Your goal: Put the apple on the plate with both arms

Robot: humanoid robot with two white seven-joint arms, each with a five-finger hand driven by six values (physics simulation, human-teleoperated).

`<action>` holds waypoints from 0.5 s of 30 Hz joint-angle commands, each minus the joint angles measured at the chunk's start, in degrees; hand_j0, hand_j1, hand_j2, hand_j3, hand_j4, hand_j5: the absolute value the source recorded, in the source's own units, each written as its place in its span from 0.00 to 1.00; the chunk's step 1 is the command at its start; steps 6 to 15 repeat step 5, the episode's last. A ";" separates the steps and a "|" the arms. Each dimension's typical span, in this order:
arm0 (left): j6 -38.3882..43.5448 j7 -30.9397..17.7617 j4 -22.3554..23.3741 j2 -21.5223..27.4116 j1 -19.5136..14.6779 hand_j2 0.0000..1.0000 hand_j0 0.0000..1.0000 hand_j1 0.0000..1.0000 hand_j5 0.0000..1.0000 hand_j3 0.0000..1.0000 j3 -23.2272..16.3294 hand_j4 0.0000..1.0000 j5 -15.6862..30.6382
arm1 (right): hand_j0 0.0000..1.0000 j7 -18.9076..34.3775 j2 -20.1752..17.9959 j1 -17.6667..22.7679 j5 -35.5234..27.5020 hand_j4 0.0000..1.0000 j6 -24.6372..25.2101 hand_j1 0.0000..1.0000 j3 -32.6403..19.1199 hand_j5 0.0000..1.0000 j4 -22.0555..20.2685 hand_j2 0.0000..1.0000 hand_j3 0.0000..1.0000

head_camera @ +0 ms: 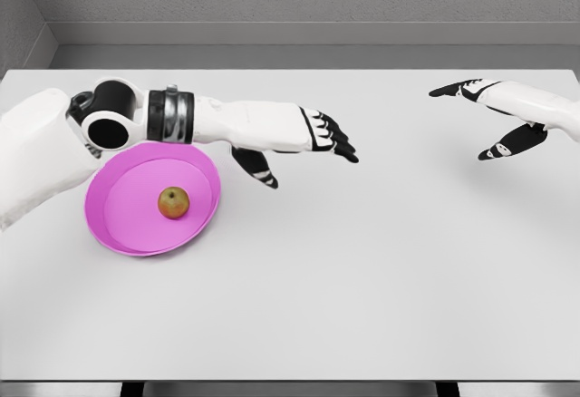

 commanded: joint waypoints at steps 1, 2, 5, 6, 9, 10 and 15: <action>0.13 0.03 1.09 -2.38 0.00 1.00 1.00 1.00 1.00 1.00 -0.15 1.00 0.14 | 1.00 -0.03 -0.06 0.00 -0.42 1.00 0.16 1.00 -0.03 1.00 -0.02 1.00 1.00; 0.13 0.03 1.09 -2.03 0.00 1.00 1.00 1.00 1.00 1.00 -0.15 1.00 0.14 | 1.00 -0.03 -0.06 0.00 -0.42 1.00 0.16 1.00 -0.03 1.00 -0.02 1.00 1.00; 0.13 0.03 1.09 -1.86 0.00 1.00 1.00 1.00 1.00 1.00 -0.07 1.00 0.14 | 1.00 -0.03 -0.06 0.00 -0.42 1.00 0.16 1.00 -0.03 1.00 -0.02 1.00 1.00; 0.13 0.03 1.09 -1.86 0.00 1.00 1.00 1.00 1.00 1.00 -0.07 1.00 0.14 | 1.00 -0.03 -0.06 0.00 -0.42 1.00 0.16 1.00 -0.03 1.00 -0.02 1.00 1.00; 0.13 0.03 1.09 -1.86 0.00 1.00 1.00 1.00 1.00 1.00 -0.07 1.00 0.14 | 1.00 -0.03 -0.06 0.00 -0.42 1.00 0.16 1.00 -0.03 1.00 -0.02 1.00 1.00; 0.13 0.03 1.09 -1.86 0.00 1.00 1.00 1.00 1.00 1.00 -0.07 1.00 0.14 | 1.00 -0.03 -0.06 0.00 -0.42 1.00 0.16 1.00 -0.03 1.00 -0.02 1.00 1.00; 0.13 0.03 1.09 -1.86 0.00 1.00 1.00 1.00 1.00 1.00 -0.07 1.00 0.14 | 1.00 -0.03 -0.06 0.00 -0.42 1.00 0.16 1.00 -0.03 1.00 -0.02 1.00 1.00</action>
